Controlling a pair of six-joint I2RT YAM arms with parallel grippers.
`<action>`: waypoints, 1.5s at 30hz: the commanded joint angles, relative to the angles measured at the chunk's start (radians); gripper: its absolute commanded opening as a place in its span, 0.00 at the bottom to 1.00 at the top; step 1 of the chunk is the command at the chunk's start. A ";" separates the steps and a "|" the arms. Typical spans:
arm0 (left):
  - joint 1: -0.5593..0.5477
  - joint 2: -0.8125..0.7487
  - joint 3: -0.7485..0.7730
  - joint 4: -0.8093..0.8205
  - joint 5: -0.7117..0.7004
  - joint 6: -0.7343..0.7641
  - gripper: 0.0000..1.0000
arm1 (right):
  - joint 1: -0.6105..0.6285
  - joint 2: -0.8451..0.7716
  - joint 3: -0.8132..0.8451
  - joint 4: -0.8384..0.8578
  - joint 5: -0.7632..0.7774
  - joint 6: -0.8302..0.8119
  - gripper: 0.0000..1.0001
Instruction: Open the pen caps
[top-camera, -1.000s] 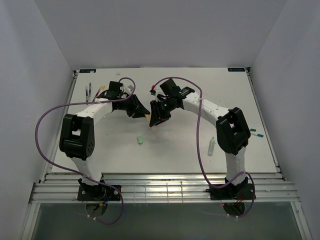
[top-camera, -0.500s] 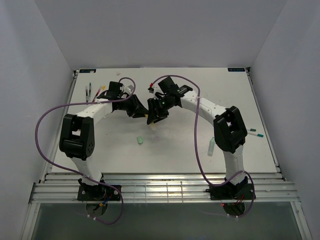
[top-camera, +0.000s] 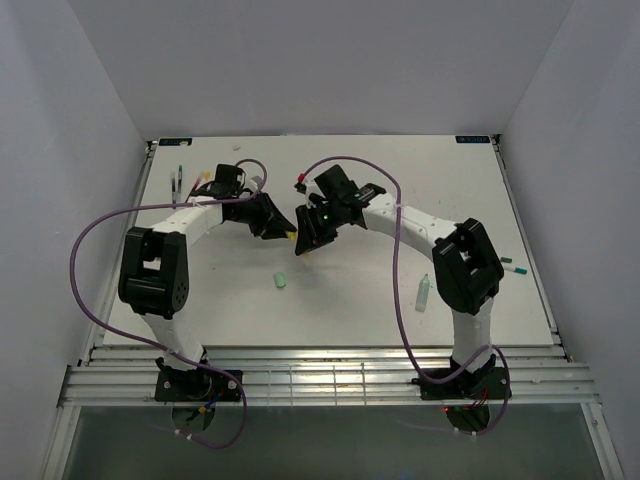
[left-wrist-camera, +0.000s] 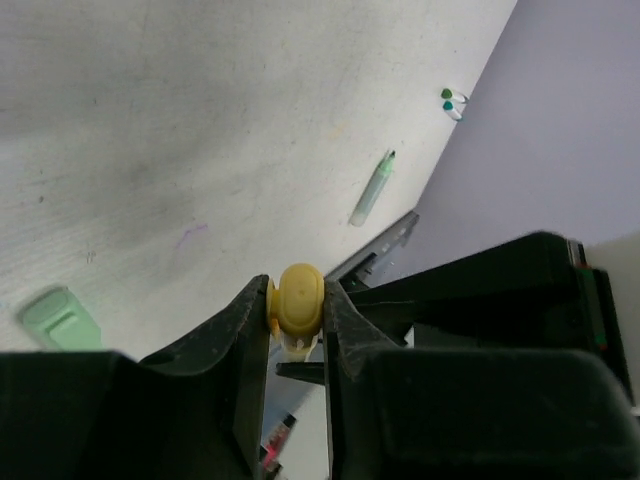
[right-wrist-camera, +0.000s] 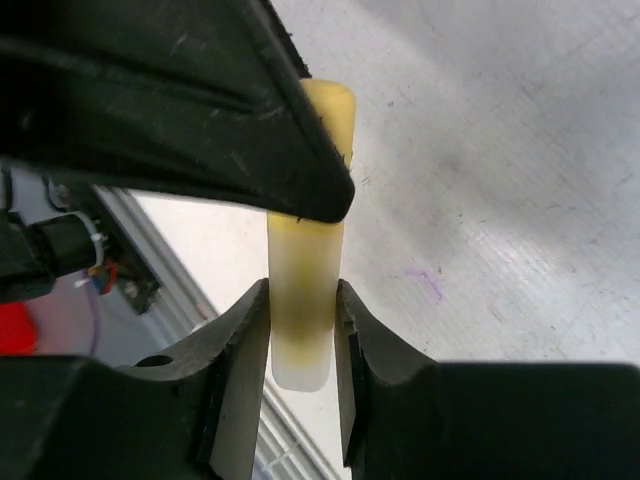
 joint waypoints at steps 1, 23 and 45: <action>0.130 0.000 0.095 0.038 -0.087 -0.081 0.00 | 0.097 -0.123 -0.131 -0.127 0.153 -0.086 0.08; 0.150 -0.390 -0.455 0.145 0.020 0.143 0.00 | -0.299 -0.556 -0.563 -0.131 0.454 0.125 0.08; 0.139 -0.346 -0.598 0.247 0.118 0.128 0.06 | -0.563 -0.748 -0.870 -0.129 0.531 0.116 0.08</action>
